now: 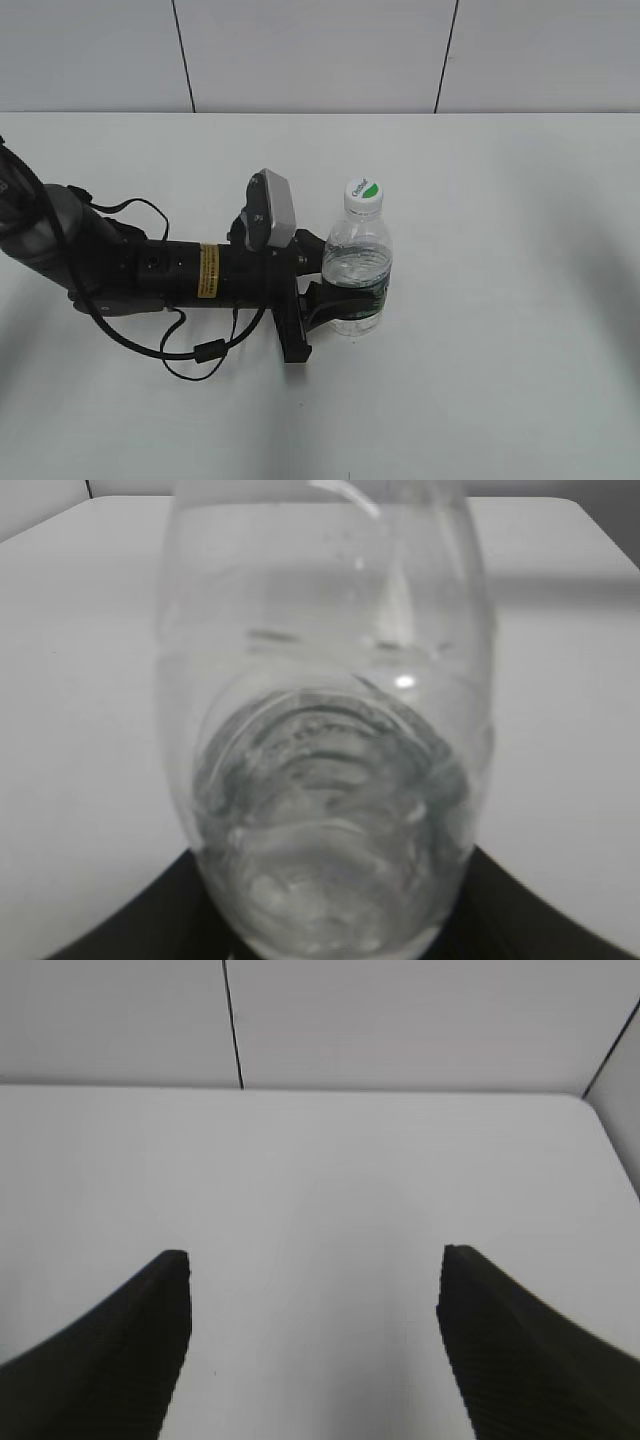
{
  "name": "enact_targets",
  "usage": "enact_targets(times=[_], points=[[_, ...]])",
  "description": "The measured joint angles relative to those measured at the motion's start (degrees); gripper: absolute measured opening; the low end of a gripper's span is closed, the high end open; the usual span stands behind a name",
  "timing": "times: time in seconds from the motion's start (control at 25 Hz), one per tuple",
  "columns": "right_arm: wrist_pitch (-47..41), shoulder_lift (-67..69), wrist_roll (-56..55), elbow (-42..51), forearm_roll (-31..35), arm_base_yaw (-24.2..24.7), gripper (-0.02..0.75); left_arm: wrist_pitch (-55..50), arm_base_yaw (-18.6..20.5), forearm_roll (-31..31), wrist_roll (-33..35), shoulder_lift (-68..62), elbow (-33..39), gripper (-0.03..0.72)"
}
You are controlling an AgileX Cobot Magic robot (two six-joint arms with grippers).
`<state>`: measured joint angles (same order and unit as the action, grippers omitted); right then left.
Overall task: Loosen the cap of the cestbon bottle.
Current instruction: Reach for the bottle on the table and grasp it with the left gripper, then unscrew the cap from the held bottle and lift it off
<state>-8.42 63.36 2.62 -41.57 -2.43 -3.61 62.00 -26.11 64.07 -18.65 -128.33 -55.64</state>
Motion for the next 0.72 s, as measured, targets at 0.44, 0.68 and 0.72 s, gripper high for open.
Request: enact_targets(times=[0.44,0.68,0.72], points=[[-37.6,13.7,0.0,-21.6,6.1,-2.8,0.52,0.0,-0.1,0.0,0.0,0.0,0.0,0.319],[-52.6,21.5,1.1,-32.0,10.7,-4.1,0.445,0.0,-0.1,-0.1,0.0,0.0,0.0,0.306],[-55.0,22.9,1.6,-33.9,10.7,-5.1,0.439,0.0,-0.1,-0.1,0.0,0.0,0.0,0.306]])
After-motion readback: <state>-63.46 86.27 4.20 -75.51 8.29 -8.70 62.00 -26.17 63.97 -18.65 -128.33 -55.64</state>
